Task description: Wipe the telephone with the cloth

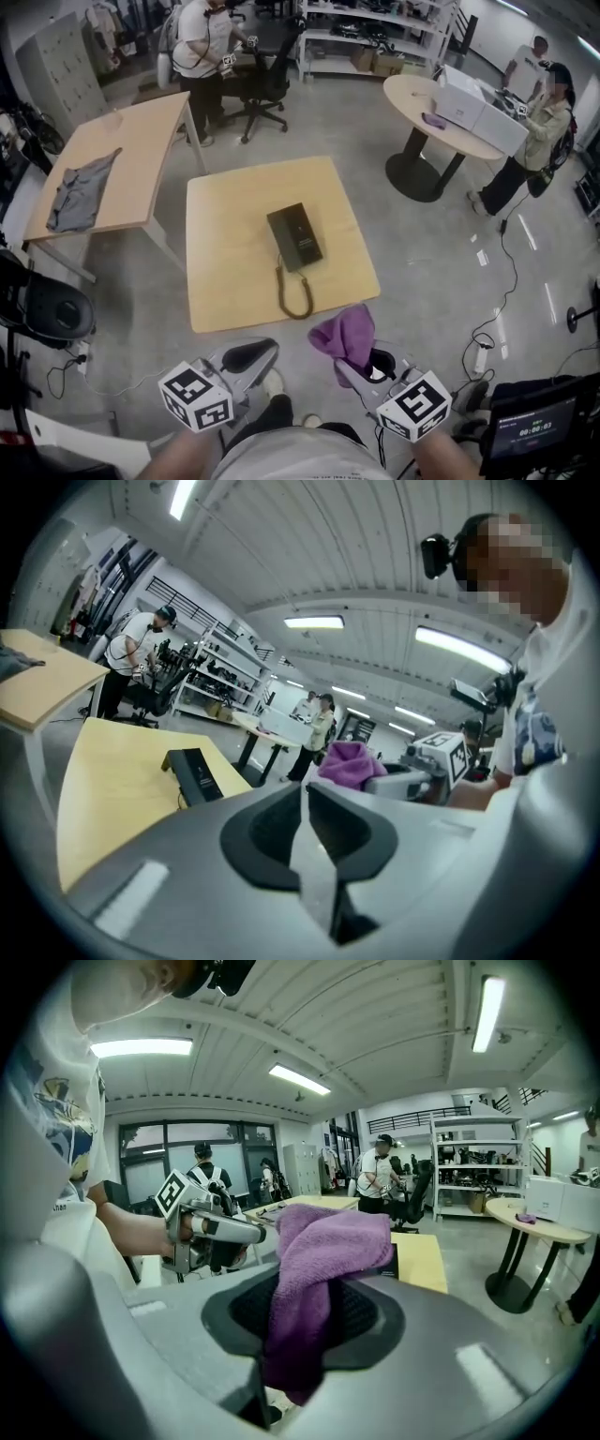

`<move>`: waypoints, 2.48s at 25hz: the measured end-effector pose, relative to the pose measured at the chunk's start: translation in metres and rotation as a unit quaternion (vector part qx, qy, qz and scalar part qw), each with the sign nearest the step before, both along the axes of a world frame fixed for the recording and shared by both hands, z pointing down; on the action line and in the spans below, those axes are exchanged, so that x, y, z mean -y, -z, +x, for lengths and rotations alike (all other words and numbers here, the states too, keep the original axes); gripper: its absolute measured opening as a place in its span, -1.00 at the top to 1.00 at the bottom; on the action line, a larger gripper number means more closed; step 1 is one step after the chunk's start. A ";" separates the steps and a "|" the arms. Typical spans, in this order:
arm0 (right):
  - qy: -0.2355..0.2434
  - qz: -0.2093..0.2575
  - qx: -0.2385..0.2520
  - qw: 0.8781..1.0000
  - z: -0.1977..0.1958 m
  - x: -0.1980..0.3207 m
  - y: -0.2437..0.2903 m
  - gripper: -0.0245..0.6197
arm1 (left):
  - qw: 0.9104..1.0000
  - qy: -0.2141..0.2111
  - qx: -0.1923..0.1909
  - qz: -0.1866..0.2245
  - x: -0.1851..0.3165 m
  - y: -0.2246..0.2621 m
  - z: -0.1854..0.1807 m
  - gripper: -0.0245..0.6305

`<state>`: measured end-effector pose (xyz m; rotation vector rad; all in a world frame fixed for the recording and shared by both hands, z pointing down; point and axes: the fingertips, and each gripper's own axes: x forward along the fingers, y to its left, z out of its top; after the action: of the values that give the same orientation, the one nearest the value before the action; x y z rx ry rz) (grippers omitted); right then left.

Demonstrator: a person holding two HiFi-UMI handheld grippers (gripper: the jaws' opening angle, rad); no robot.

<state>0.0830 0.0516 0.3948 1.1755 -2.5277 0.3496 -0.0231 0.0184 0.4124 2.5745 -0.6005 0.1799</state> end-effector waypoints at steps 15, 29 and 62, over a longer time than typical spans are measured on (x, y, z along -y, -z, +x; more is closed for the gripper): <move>-0.015 -0.030 -0.010 0.999 -0.014 0.092 -0.010 0.57 | 0.995 -0.010 0.002 -0.103 0.134 -0.104 0.006 0.60; 0.020 -0.073 -0.033 0.997 0.025 0.140 -0.019 0.57 | 0.966 0.087 -0.066 -0.235 0.255 -0.200 0.029 0.44; 0.020 -0.114 -0.025 0.993 0.060 0.165 -0.042 0.57 | 0.955 0.090 -0.087 -0.268 0.268 -0.216 0.054 0.66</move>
<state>0.1431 -0.1137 0.4369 1.0319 -2.3898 0.5728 0.0312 -0.2500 0.6282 1.9766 -0.6175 0.0436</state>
